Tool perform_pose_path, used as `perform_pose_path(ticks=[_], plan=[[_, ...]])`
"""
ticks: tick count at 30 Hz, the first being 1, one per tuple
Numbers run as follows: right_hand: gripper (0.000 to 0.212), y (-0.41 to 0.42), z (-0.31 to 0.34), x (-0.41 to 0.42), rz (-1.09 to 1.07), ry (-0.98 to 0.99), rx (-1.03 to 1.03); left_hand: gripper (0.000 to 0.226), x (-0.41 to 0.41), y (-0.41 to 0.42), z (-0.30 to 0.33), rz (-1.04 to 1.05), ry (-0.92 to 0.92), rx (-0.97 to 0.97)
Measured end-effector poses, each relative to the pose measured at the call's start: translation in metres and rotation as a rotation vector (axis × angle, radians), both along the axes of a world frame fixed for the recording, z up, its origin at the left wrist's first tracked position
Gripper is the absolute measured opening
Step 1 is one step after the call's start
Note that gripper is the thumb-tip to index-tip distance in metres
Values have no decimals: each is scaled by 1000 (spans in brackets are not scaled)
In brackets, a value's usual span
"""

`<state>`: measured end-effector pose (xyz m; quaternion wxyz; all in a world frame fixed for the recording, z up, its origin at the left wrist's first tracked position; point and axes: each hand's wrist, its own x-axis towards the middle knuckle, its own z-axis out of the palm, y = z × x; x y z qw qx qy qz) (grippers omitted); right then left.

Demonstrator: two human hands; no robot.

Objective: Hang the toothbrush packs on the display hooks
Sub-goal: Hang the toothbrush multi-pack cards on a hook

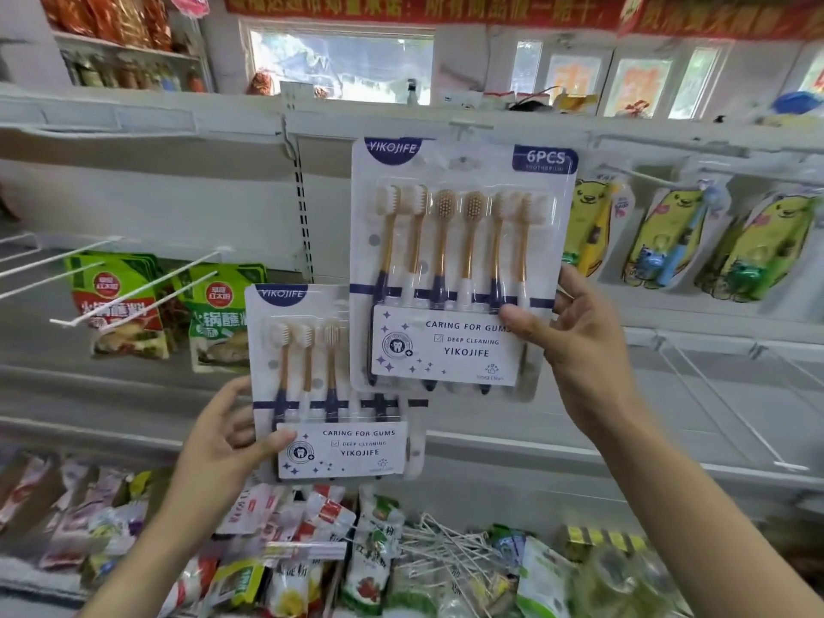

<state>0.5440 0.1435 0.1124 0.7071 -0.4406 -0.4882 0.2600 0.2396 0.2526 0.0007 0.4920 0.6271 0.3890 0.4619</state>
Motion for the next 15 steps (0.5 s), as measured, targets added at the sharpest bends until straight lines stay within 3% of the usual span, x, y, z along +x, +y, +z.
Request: perform_pose_path(ticks=[15], plan=[[41,76,1,31,36,112,-57,54,6,23,-8,59,-41,-50]])
